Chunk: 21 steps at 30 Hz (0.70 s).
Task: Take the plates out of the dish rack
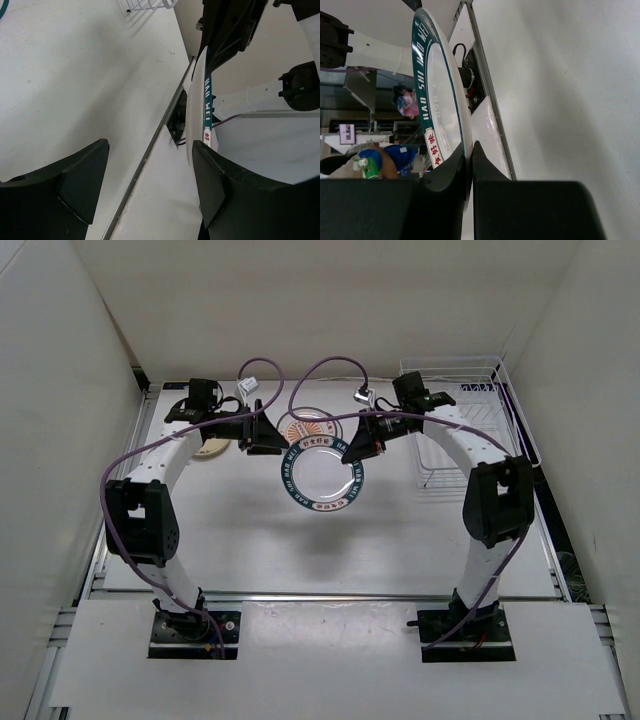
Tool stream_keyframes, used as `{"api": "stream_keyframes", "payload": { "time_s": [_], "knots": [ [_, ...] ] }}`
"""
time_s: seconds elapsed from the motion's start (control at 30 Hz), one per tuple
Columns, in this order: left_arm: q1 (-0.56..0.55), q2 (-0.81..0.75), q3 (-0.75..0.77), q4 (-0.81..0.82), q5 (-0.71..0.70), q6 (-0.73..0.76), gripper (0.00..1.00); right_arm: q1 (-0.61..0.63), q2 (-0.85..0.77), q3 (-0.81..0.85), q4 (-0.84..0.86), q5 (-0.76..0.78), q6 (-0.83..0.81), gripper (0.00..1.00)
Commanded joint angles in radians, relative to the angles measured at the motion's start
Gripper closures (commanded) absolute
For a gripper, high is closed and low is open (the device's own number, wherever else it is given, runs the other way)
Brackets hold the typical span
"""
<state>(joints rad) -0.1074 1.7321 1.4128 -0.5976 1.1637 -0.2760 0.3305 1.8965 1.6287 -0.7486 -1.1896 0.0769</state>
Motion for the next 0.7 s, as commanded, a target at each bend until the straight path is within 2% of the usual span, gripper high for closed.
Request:
{"api": "stream_keyframes", "payload": {
  "time_s": [0.0,0.37,0.67],
  "knots": [
    [-0.005,-0.016,-0.003,0.015,0.042,0.018,0.22,-0.002,0.007,0.022,0.048,-0.099,0.034,1.0],
    [-0.005,-0.016,0.015,0.015,0.042,0.009,0.21,-0.002,0.029,0.002,0.048,-0.108,0.024,1.0],
    [-0.005,-0.016,-0.017,0.015,0.152,0.009,0.23,0.016,0.104,0.091,0.066,-0.064,0.024,1.0]
  ]
}}
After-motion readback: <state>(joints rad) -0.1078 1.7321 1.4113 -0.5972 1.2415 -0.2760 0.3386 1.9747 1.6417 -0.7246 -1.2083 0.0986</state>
